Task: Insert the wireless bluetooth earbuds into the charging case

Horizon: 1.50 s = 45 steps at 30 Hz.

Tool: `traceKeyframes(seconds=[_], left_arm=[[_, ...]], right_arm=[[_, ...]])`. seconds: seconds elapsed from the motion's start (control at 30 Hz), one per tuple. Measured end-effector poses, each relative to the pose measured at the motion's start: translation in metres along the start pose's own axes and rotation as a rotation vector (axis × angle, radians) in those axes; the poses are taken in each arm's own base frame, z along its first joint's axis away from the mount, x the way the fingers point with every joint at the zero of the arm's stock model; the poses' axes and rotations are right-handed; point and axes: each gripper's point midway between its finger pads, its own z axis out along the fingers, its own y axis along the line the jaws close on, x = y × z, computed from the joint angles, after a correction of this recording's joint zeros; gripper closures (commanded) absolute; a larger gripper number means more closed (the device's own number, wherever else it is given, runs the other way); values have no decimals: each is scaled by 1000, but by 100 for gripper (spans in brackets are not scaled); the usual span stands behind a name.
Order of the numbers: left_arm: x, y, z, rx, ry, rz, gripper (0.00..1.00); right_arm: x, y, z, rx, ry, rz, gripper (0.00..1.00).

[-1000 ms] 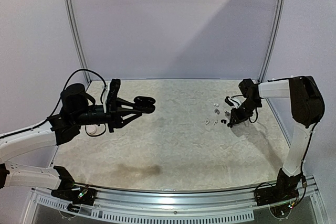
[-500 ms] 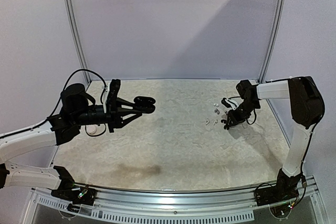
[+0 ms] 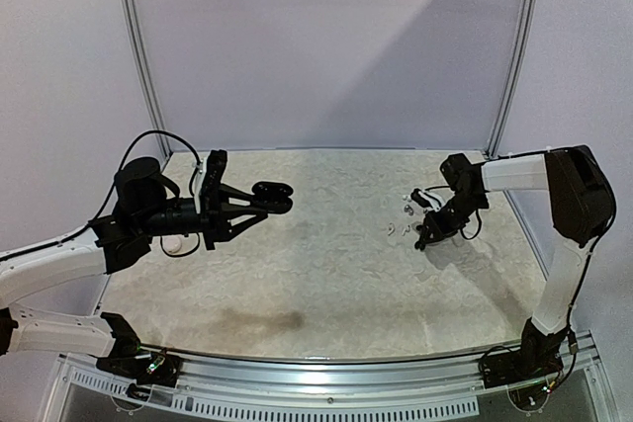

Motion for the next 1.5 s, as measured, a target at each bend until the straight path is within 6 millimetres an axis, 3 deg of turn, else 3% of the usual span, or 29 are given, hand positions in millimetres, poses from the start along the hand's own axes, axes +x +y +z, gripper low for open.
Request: traceKeyframes(seconds=[0.43,0.7,0.83,0.93,1.03,1.13,1.23,1.33,1.5], left_arm=[[1,0,0,0,5,21,100],[1,-1,0,3,5,29,100],[-2,-5,0,28,-8,37,100],[-7,-10,0,57,-31,56,100],[-12,-17,-1,96,-55,81,100],[-17,-23,-1,133,-78,112,100],[-19,-28,-1,165,-90,135,100],[-18,-33,-1,195,-93,155,100],[-17,-38,-1,221,-92,169,100]], right_arm=[[-1,21,3,-73,0,-12,100],[4,26,0,-75,16,-13,100],[0,45,-20,-69,-9,-47,100],[-24,78,-61,-64,-138,-145,100],[-61,136,-132,-97,-394,-316,100],[-72,216,-197,-194,-634,-529,100],[-64,281,-247,-304,-813,-708,100],[-50,335,-272,-403,-907,-870,100],[-38,393,-267,-477,-915,-1060,100]])
